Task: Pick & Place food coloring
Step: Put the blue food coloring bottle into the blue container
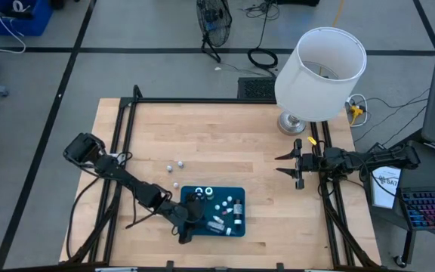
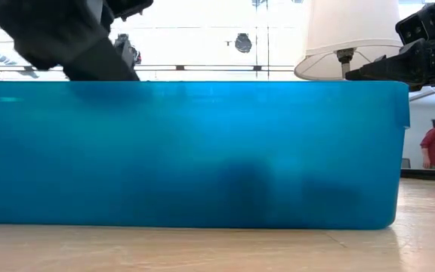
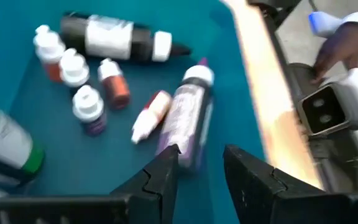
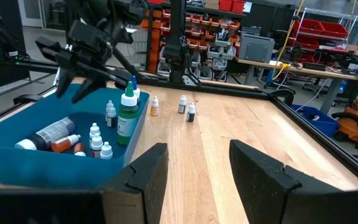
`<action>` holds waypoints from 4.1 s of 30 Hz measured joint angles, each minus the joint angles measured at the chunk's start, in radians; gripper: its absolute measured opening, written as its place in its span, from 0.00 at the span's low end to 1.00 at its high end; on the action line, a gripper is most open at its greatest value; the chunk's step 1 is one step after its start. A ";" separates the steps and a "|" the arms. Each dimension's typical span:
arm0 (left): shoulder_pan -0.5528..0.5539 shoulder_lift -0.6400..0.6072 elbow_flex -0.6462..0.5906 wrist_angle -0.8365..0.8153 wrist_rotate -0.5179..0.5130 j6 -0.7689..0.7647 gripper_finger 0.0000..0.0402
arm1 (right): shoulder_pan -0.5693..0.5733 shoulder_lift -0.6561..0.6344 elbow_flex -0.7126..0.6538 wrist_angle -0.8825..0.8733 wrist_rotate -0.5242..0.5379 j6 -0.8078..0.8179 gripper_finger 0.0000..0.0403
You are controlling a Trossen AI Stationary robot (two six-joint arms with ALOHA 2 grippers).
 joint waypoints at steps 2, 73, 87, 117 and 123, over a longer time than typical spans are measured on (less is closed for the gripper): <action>-0.001 -0.017 0.022 -0.035 0.020 0.014 0.31 | 0.000 0.000 0.000 0.000 0.000 0.000 0.40; 0.636 -0.345 -0.162 -0.896 0.177 -0.293 0.42 | 0.000 0.006 0.000 0.006 0.000 0.000 0.40; 0.629 -0.326 -0.161 -0.886 0.184 -0.210 0.16 | 0.000 0.006 0.000 0.005 0.000 0.000 0.40; 0.000 0.083 0.552 -1.015 -0.034 -0.164 0.16 | 0.000 0.007 0.000 0.006 0.000 0.000 0.40; 0.031 0.226 0.577 -1.017 0.081 -0.227 0.16 | 0.000 0.007 0.000 0.004 0.000 0.000 0.40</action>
